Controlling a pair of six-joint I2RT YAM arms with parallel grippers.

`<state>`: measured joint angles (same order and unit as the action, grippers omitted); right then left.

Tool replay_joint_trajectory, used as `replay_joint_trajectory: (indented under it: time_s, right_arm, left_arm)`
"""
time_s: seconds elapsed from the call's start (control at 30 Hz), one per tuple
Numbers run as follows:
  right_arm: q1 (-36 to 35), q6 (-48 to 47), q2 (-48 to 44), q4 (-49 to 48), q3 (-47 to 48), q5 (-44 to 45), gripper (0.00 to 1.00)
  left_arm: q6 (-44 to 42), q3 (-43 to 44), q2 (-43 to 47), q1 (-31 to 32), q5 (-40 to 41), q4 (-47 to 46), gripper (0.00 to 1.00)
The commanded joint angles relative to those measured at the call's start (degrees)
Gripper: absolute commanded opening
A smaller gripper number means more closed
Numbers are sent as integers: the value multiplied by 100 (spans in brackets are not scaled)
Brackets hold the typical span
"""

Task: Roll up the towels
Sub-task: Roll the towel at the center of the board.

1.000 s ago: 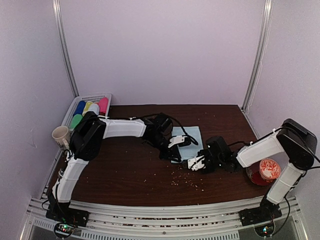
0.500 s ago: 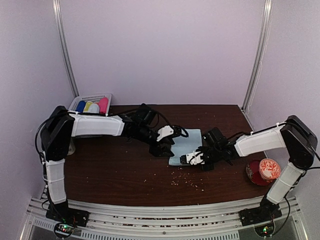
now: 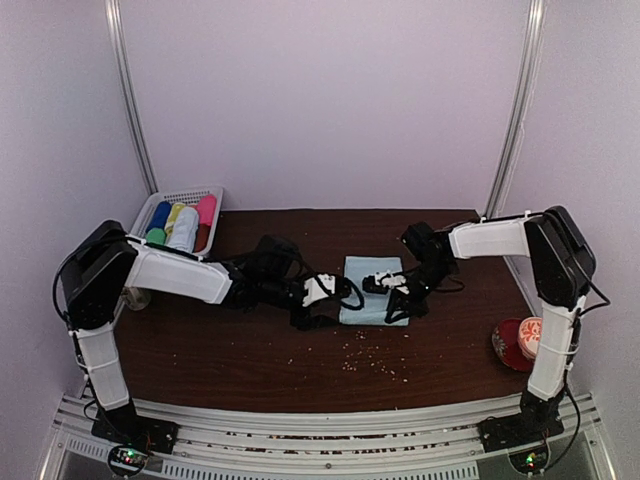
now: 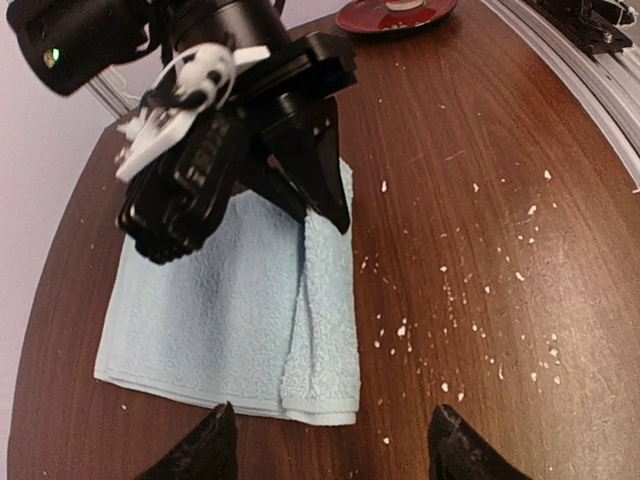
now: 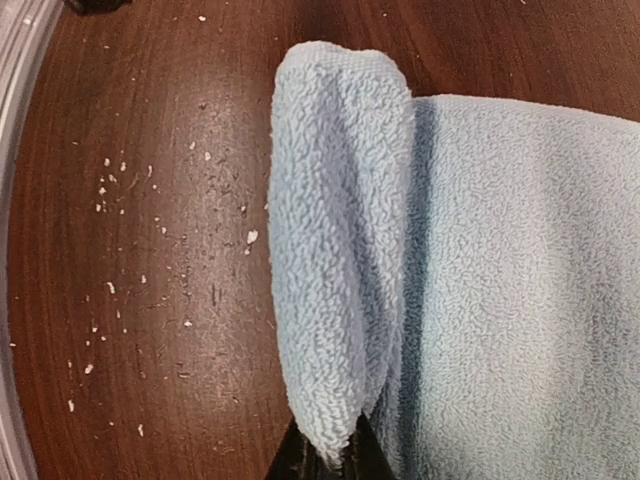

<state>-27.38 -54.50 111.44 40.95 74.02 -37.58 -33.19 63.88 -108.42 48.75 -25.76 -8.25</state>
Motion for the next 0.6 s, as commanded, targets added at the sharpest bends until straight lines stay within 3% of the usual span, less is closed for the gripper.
replay_joint_trajectory:
  time_s: [0.0, 0.17, 0.33, 0.57]
  right_arm:
    - [248, -336, 440, 1740, 602, -902, 0]
    - [386, -638, 965, 2566, 1169, -1207, 0]
    - [497, -509, 1203, 2612, 1264, -1281, 0]
    - [673, -105, 1415, 2488, 1345, -1229, 0]
  left_arm:
    - [-328, 155, -255, 125, 321, -537, 65]
    - [-299, 543, -661, 126, 326, -376, 63]
    - [-219, 994, -1017, 126, -72, -40, 60]
    - [-40, 1686, -1476, 119, -357, 754, 37]
